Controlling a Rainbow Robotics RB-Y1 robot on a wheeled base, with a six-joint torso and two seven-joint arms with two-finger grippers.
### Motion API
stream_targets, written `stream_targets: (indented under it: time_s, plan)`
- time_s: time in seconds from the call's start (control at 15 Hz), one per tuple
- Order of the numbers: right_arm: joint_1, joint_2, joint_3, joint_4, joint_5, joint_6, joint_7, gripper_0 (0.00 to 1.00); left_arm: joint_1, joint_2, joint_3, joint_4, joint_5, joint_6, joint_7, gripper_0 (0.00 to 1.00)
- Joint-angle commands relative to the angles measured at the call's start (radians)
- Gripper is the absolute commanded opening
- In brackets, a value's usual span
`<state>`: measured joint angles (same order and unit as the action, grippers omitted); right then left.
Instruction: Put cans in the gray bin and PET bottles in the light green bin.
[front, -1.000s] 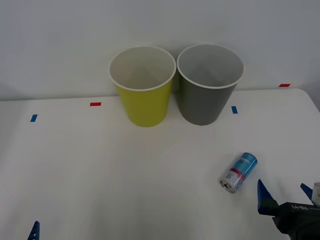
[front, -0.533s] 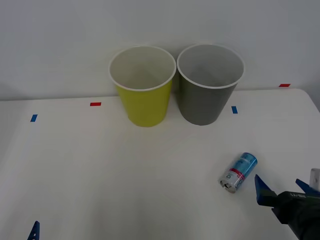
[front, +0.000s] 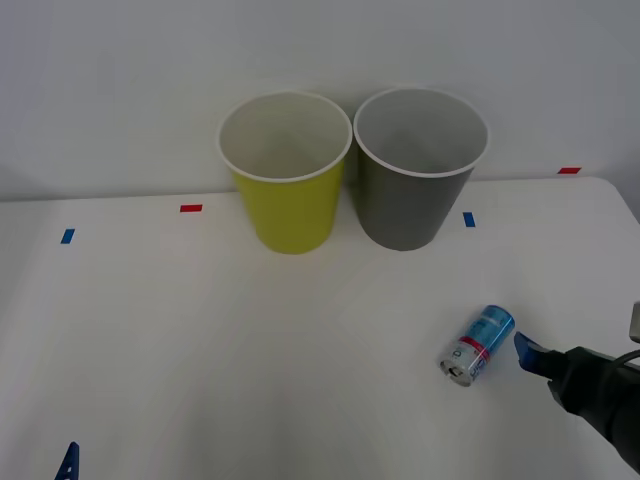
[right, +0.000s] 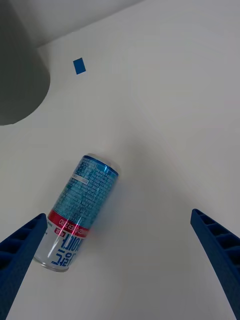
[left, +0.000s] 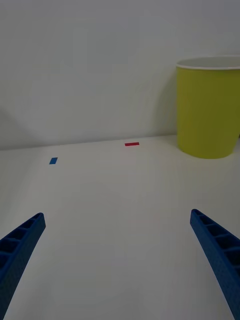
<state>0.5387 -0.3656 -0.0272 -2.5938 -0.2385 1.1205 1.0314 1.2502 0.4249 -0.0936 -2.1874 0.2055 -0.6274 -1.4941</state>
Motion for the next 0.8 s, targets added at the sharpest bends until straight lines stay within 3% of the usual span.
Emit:
stream_targets:
  time_s: [0.07,0.33,0.8]
  plan:
    - [-0.089,-0.047,-0.014,0.001,-0.056,0.142,-0.119,1.0,0.0,0.0,0.0,0.0,0.0,0.0,0.0,1.0]
    - [-0.195,-0.104,-0.02,0.017,-0.148,0.277,-0.307,1.0,0.0,0.0,0.0,0.0,0.0,0.0,0.0,1.0]
    - [-0.376,-0.239,0.023,0.228,-0.262,0.283,-0.424,1.0,0.0,0.0,0.0,0.0,0.0,0.0,0.0,1.0]
